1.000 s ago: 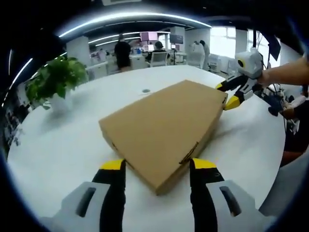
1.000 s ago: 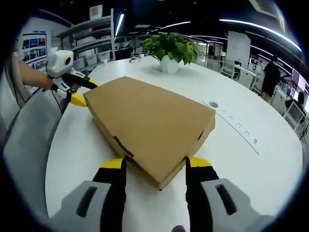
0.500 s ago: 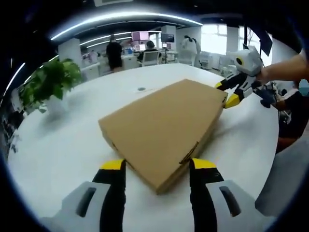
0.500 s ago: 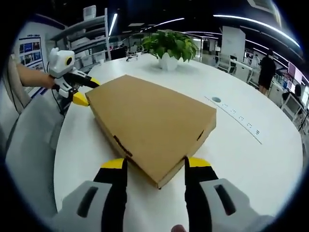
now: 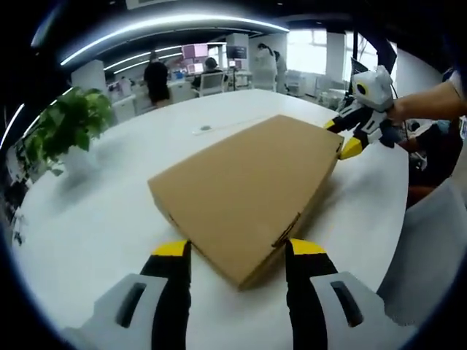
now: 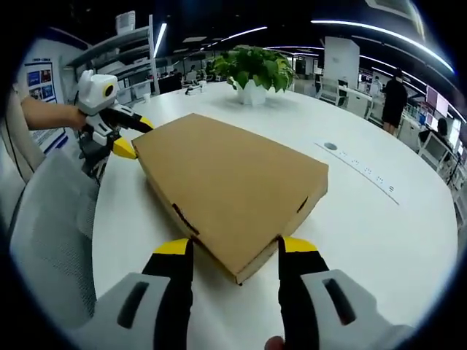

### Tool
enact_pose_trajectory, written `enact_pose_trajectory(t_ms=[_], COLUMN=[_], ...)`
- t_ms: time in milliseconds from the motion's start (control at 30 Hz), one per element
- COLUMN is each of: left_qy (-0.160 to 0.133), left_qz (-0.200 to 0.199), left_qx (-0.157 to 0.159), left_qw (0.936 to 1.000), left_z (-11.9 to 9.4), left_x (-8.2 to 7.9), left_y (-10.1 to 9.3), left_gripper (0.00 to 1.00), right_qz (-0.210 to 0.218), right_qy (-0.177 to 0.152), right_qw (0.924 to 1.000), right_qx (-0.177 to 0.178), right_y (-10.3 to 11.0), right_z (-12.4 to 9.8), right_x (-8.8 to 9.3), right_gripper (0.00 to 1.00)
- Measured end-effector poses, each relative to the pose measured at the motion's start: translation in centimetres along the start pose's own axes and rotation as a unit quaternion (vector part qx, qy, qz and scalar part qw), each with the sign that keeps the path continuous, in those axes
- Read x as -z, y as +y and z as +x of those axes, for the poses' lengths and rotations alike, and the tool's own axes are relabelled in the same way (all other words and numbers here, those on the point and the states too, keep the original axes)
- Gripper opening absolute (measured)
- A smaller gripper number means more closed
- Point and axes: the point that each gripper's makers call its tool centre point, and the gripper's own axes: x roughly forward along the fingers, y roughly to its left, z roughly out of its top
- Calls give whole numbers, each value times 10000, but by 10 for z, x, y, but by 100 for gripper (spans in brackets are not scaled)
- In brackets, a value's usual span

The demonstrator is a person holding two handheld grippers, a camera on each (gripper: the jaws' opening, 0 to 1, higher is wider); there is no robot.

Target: Operate the shoe box by opening the lid, removing the specified soft item, and placing it in the target area until the item is outside and the box remains undamaged.

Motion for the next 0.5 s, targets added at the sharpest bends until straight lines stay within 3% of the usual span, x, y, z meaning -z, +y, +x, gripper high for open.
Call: enact_pose_trajectory(t_ms=[500], left_qy=[187], left_qz=[163], left_qx=[365], left_qw=[9990], left_z=[-18], left_x=[15], left_y=[20], left_gripper=[50], right_qz=[265], right_qy=[-84], right_qw=[9992], right_qx=[288], right_y=[37], right_z=[7], right_x=[-4], right_gripper=[41])
